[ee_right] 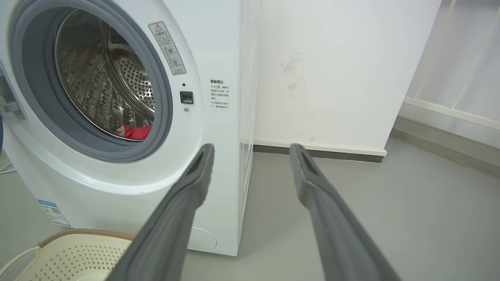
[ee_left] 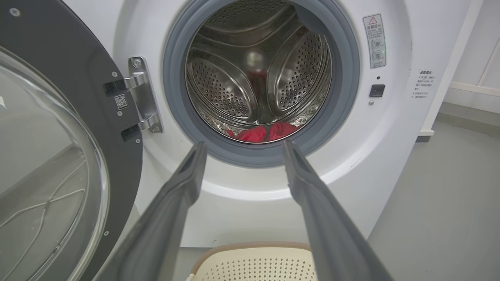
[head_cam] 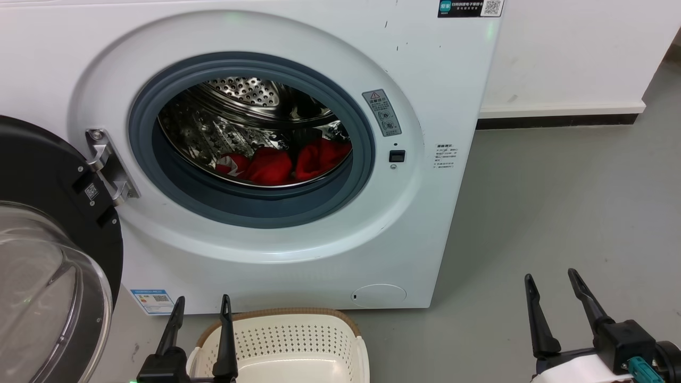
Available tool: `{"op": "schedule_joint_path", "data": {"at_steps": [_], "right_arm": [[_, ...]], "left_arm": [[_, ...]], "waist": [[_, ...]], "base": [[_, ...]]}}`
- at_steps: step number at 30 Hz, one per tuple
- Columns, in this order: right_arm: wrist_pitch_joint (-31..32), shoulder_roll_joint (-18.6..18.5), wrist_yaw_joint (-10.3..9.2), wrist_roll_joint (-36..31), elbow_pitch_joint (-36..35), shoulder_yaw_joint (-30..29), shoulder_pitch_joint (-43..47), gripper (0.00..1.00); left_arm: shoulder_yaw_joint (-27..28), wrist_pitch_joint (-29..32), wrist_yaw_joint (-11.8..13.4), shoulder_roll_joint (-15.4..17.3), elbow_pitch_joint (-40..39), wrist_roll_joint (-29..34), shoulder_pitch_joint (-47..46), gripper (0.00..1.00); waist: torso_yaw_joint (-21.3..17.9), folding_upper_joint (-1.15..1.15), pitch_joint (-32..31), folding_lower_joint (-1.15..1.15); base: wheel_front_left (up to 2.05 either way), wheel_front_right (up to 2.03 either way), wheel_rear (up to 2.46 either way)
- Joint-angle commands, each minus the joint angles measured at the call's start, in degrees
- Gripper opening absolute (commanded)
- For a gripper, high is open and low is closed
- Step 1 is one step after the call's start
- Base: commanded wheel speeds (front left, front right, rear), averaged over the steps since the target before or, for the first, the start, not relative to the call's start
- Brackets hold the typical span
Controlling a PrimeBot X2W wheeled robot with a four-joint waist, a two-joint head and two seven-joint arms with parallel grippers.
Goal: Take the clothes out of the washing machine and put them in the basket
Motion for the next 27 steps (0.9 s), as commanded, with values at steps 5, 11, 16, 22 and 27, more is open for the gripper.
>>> {"op": "schedule_joint_path", "data": {"at_steps": [5, 11, 16, 22, 27], "right_arm": [[-0.12, -0.22, -0.04, 0.16, -0.13, 0.16, -0.42, 1.00], [-0.12, -0.22, -0.04, -0.03, 0.16, 0.01, -0.21, 1.00], [-0.12, -0.22, -0.04, -0.28, 0.30, -0.04, -0.79, 1.00], [-0.12, -0.22, -0.04, -1.27, 0.43, -0.51, -1.89, 1.00], [-0.12, -0.17, -0.04, -0.42, -1.32, -2.00, -4.38, 1.00]], "left_arm": [[0.10, -0.16, -0.47, -0.16, 0.03, 0.50, 0.00, 1.00], [0.04, -0.16, -0.39, -0.22, -0.35, 0.47, 0.15, 1.00], [0.38, -0.16, -0.89, -0.25, -0.16, 0.65, 0.12, 1.00], [1.10, -0.16, -1.79, 0.42, 1.14, 1.55, -1.94, 1.00], [2.65, -0.16, -4.03, 3.34, 2.50, 1.94, -8.34, 1.00]], "waist": [[-0.05, 0.00, -0.03, 0.00], [-0.09, 0.00, 0.10, 0.00], [-1.10, 0.00, 0.97, 0.00], [-3.86, 0.00, 3.57, 0.00], [-7.24, 0.00, 10.99, 0.00]], "base": [[0.00, 0.00, 0.00], [0.00, 0.00, 0.00], [0.00, 0.00, 0.00], [0.00, 0.00, 0.00], [0.00, 0.00, 0.00]]}}
